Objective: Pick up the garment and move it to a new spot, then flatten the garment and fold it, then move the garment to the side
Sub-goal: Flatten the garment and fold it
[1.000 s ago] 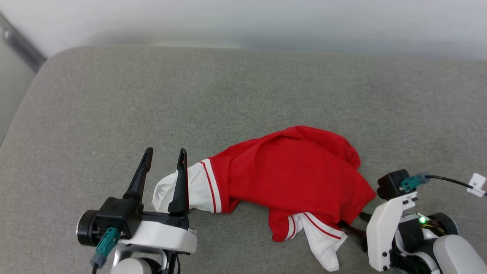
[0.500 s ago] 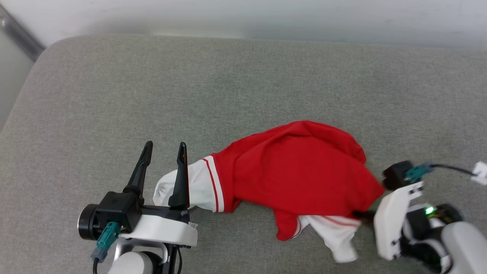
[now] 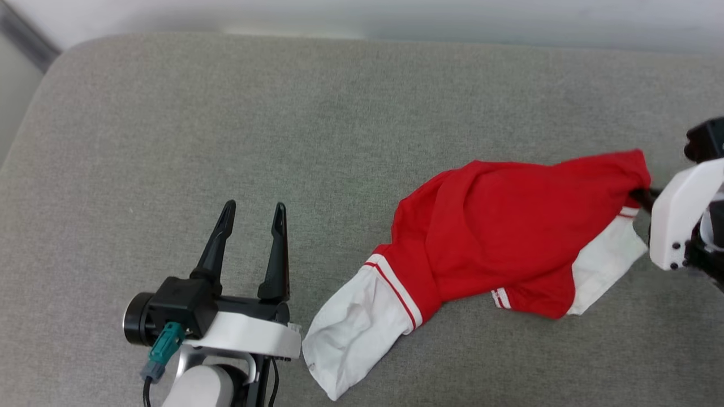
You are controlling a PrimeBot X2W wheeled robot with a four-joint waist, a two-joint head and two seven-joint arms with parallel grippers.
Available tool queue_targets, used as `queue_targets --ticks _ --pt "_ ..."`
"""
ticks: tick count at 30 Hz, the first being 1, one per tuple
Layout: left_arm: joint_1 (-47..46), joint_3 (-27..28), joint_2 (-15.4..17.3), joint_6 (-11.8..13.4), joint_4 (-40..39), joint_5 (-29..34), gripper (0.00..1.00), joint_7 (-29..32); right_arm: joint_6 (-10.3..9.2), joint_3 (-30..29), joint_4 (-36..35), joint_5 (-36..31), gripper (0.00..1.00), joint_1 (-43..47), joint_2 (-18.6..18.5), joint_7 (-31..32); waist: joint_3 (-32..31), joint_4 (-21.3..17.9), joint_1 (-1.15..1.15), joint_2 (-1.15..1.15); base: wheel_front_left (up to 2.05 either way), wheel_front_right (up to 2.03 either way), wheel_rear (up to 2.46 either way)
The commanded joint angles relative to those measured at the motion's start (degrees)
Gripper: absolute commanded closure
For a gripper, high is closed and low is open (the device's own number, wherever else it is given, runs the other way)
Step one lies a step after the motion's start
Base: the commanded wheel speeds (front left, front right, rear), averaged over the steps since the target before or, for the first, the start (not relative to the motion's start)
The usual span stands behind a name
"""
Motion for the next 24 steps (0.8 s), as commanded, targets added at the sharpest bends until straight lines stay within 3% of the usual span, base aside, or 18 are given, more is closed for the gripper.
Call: queue_targets --ticks 1,3,4,5,6,7,17,18,21,24 --pt "-1.0 0.3 -0.5 -0.4 0.2 0.6 0.00 -0.1 -0.02 0.7 1.8 -0.2 1.00 -2.1 0.8 -1.8 1.6 0.3 0.00 0.00 0.00 0.00 0.00" --pt "-1.5 0.4 -0.8 -0.7 0.4 0.8 0.00 -0.1 -0.02 1.7 3.9 -0.2 1.00 -3.1 1.5 -4.1 2.3 0.3 0.00 0.00 0.00 0.00 0.00" --pt "-1.6 0.6 -0.9 -0.9 0.6 0.9 0.00 -0.1 -0.02 2.0 5.1 0.2 0.89 -3.4 2.0 -5.3 2.4 0.3 0.00 0.00 0.00 0.00 0.00" --pt "-1.6 0.6 -0.9 -0.9 0.6 0.9 0.00 -0.1 -0.02 2.0 5.1 0.2 0.89 -3.4 2.0 -5.3 2.4 0.3 0.00 0.00 0.00 0.00 0.00" --pt "-1.7 0.7 -1.0 -1.1 0.7 1.1 0.00 -0.1 -0.02 2.3 6.1 0.5 0.35 -3.3 2.4 -6.7 2.5 0.3 0.00 0.00 0.00 0.00 0.00" --pt "-1.6 0.8 -1.2 -1.1 0.9 1.2 0.00 -0.1 -0.02 2.5 6.8 0.4 0.00 -3.3 2.7 -8.5 2.5 0.2 0.00 0.00 0.00 0.00 0.00" --pt "0.2 2.5 -1.3 -1.6 2.2 2.1 0.00 -0.1 -0.03 -3.3 7.7 -4.9 0.00 3.2 7.7 -33.3 -1.9 -2.6 0.00 0.00 0.00 0.00 0.00" --pt "1.0 2.9 -1.0 -1.7 2.7 2.0 0.00 -0.1 -0.02 -6.1 5.6 -6.6 0.00 6.5 10.2 -38.6 -3.8 -3.7 0.00 0.00 0.00 0.00 0.00" --pt "1.9 3.2 -0.6 -1.7 3.0 1.9 0.00 -0.1 -0.02 -9.0 3.4 -7.6 0.00 10.5 12.4 -40.4 -5.5 -4.7 0.00 0.00 0.00 0.00 0.00" --pt "2.7 3.4 -0.2 -1.6 3.1 1.7 0.00 -0.1 -0.02 -11.3 1.1 -8.0 0.00 14.6 14.5 -38.4 -6.9 -5.5 0.00 0.00 0.00 0.00 0.00"
